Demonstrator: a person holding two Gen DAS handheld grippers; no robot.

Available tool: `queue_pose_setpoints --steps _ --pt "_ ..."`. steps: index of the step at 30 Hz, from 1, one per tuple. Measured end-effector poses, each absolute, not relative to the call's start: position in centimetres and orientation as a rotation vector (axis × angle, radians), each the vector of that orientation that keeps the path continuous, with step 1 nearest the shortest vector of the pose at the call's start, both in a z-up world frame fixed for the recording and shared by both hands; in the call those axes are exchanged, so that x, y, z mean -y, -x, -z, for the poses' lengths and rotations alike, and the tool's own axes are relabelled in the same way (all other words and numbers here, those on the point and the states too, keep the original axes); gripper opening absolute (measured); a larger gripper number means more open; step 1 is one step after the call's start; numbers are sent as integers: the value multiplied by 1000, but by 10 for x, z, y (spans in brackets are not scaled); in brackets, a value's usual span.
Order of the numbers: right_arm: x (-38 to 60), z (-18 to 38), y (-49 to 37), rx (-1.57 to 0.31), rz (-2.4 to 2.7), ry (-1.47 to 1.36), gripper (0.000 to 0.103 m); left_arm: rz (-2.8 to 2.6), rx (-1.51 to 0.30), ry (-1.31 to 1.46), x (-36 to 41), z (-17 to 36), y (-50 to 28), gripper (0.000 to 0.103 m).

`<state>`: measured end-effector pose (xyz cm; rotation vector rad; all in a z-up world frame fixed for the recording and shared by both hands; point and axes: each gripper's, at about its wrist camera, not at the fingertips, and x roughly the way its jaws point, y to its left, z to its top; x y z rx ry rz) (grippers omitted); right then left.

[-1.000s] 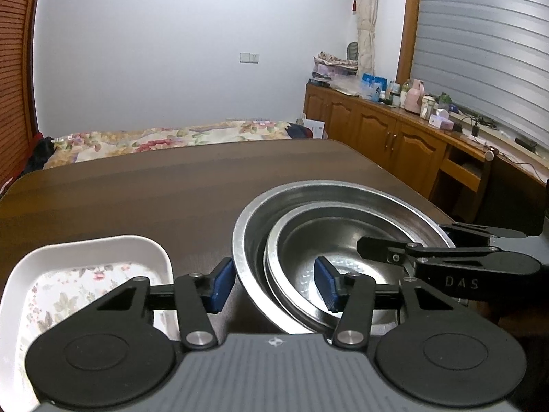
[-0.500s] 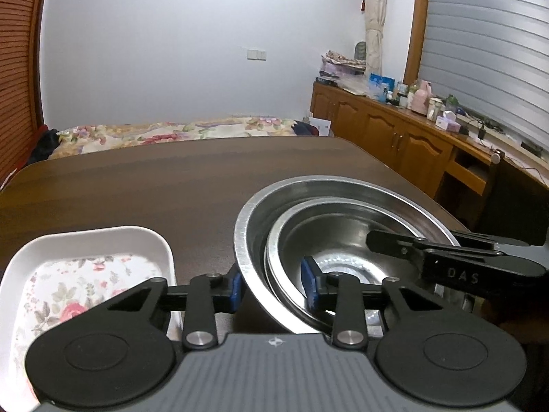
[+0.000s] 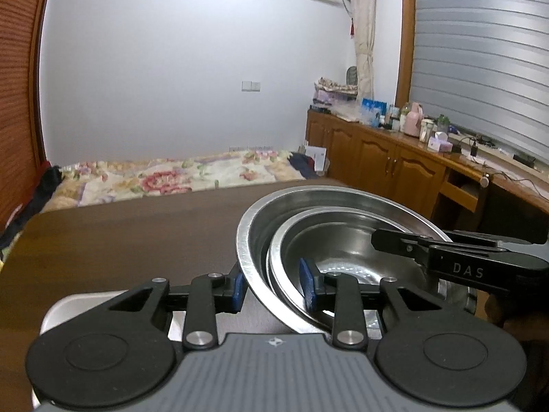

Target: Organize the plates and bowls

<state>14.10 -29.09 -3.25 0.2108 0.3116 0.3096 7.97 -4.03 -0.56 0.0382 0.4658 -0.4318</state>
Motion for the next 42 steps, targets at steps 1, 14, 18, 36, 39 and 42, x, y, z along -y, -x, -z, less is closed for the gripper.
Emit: queue_pose_setpoints --steps 1,14,18,36,39,42 --pt "290 30 -140 -307 -308 -206 30 432 -462 -36 40 2 -79 34" --pt "286 15 -141 -292 -320 -191 30 420 -435 -53 34 -16 -73 34" --pt "285 13 -142 -291 -326 -194 30 414 -426 -54 32 -21 -71 34" --pt "238 9 -151 -305 -422 -168 30 321 -433 -25 -24 -23 -58 34" --pt "226 9 -151 -312 -446 -155 30 299 -439 -18 -35 -22 -58 34" --pt "215 9 -151 -321 -472 -143 30 278 -440 -15 -48 -22 -56 34"
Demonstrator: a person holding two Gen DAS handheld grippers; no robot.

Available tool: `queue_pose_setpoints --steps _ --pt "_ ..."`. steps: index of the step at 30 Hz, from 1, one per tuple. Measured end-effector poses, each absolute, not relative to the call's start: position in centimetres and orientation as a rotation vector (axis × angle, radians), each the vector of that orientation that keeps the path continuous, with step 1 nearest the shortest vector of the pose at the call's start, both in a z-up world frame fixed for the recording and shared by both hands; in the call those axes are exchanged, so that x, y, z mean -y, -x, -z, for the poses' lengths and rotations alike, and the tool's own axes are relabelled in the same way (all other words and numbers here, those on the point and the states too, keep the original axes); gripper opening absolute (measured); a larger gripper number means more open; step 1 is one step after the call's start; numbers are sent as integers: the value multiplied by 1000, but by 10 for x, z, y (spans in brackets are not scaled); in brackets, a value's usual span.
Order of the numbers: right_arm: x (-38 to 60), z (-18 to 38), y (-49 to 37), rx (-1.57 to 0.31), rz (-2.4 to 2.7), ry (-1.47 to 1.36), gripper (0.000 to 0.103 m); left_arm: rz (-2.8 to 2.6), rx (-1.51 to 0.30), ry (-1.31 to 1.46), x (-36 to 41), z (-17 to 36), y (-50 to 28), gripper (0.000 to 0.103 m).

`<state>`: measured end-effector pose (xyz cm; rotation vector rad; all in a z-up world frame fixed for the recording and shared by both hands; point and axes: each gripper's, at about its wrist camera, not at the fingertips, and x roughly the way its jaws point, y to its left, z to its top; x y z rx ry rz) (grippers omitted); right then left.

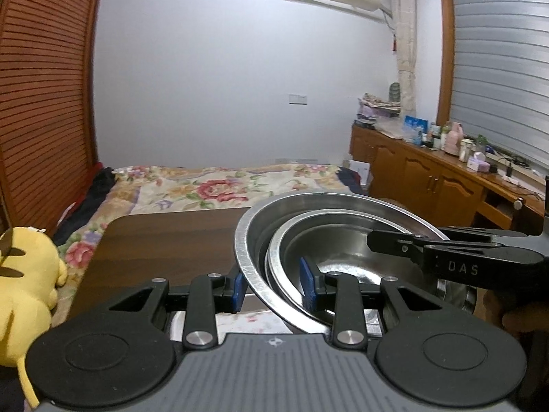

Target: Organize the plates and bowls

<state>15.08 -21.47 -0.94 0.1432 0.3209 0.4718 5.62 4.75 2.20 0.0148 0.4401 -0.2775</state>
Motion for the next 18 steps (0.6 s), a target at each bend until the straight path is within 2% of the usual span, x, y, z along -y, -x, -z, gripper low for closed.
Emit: queue_pose_setpoints --steps 18 --pt "163 18 -152 -381 -564 -50 30 194 -496 15 -91 2 -53 36"
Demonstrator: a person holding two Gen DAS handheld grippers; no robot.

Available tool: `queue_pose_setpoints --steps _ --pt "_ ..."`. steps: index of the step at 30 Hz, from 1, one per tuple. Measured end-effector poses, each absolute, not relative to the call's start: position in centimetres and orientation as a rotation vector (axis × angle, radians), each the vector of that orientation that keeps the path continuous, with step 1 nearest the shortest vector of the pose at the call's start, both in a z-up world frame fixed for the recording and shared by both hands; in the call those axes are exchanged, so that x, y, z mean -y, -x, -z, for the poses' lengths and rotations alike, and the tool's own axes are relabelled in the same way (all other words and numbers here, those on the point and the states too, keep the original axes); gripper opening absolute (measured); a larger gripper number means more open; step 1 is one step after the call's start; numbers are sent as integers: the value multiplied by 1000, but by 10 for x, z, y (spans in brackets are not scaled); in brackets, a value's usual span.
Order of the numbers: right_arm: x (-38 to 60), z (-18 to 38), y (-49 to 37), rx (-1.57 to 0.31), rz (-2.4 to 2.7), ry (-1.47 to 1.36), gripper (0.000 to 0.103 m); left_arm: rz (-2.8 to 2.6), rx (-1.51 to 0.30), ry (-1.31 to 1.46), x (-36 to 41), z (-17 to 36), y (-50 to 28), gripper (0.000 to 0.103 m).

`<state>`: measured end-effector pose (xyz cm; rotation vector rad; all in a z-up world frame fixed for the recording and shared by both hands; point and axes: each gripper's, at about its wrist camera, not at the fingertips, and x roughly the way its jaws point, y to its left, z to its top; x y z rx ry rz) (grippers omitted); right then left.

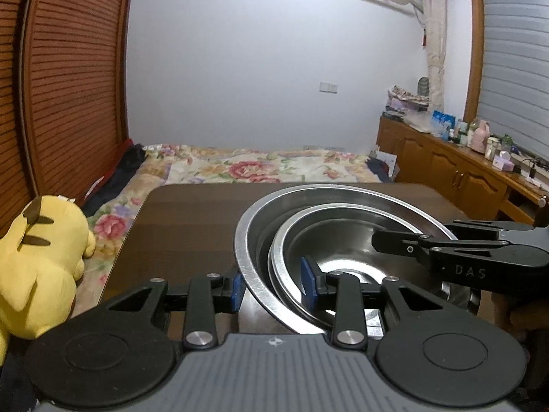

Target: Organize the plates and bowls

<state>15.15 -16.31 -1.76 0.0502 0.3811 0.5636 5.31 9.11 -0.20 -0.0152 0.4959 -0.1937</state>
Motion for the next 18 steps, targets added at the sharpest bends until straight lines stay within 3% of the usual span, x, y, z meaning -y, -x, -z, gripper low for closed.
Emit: queue_pose_setpoints --steps 18 --pt "146 41 -158 -450 -572 -10 31 163 -568 25 -100 30 -66 36"
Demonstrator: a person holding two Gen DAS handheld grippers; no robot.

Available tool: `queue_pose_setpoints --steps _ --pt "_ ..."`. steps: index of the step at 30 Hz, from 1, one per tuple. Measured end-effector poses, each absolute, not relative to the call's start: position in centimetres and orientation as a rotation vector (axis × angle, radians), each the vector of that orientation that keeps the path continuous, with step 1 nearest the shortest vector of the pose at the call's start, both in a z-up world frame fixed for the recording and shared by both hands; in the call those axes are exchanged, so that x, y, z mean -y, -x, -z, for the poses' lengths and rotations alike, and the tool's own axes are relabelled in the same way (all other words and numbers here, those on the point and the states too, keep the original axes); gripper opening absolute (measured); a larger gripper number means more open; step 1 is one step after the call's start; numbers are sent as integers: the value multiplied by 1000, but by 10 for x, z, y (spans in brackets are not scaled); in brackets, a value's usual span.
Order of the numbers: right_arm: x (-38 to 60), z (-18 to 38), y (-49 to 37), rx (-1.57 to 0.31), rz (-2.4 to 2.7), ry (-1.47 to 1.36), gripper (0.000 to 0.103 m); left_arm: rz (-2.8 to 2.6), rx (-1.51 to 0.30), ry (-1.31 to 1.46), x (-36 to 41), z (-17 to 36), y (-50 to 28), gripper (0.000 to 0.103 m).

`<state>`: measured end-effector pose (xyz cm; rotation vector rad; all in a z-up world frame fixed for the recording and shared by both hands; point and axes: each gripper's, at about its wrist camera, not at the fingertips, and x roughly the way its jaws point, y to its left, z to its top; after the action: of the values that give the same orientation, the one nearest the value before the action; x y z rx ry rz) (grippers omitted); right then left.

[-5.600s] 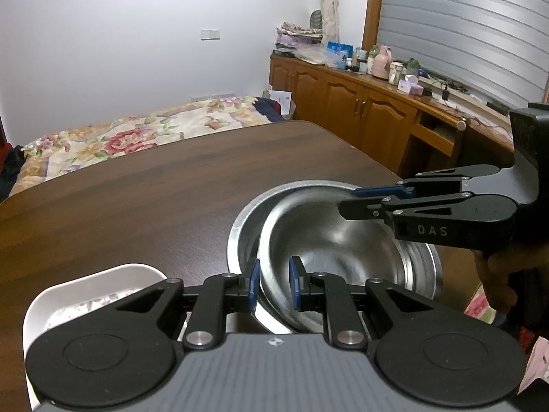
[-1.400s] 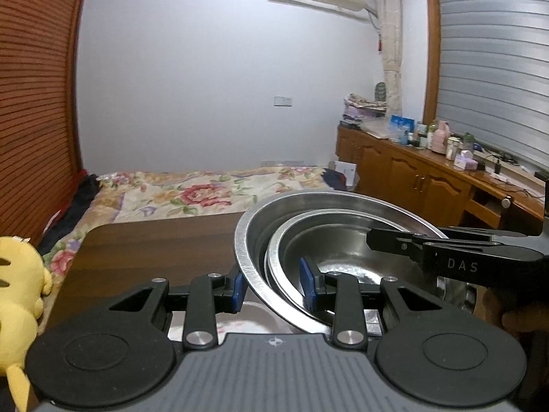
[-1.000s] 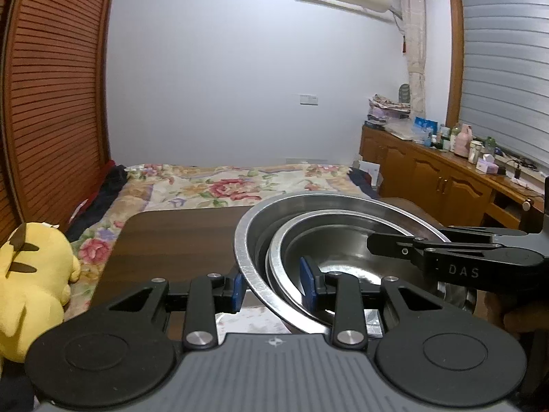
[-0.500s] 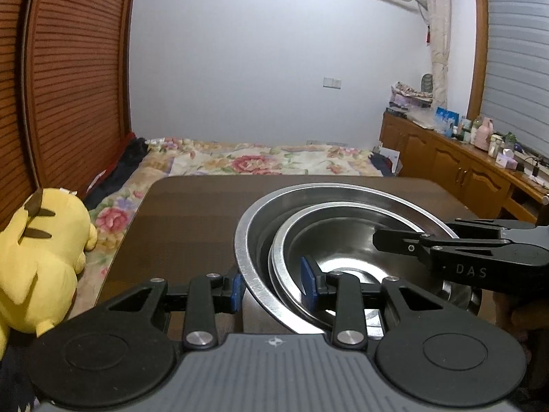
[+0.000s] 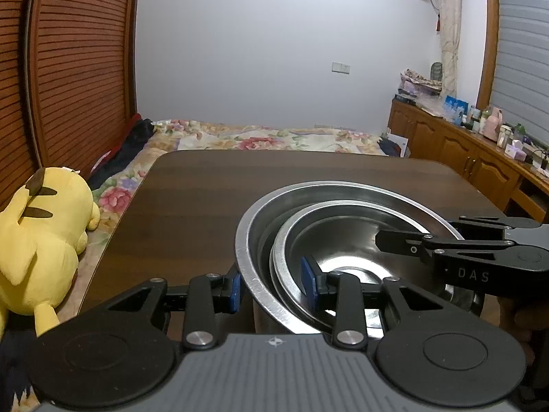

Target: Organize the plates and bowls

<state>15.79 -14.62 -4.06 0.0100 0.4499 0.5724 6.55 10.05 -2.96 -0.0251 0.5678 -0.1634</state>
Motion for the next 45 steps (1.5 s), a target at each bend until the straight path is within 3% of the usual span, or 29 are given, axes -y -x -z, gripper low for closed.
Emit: queue_pose_setpoints --steps 16,20,26,28,33,37,39,43,45 --pt "145 44 -164 -463 -588 7 32 147 -569 -1 -95 38 -69 36" --pt "149 42 -161 -460 -559 -11 51 127 -562 -10 -94 39 -68 35" --pt "161 37 -162 -449 -545 -42 51 119 -562 -9 -92 37 -67 36" --pt "164 36 -161 -445 -542 -48 51 109 -560 -14 -91 36 -67 41" --pt "166 33 -154 -428 -532 -44 51 98 -536 -17 -91 31 -61 68" --pt "169 28 -148 -411 -521 -34 53 78 -510 -23 -89 24 -57 81" --pt "171 24 -144 -395 -516 -33 59 72 -497 -26 -88 19 -55 89" --pt "178 15 -137 -360 -498 -30 65 67 -471 -29 -83 9 -52 95" --pt "181 11 -135 -343 -484 -25 75 68 -453 -32 -79 3 -49 101"
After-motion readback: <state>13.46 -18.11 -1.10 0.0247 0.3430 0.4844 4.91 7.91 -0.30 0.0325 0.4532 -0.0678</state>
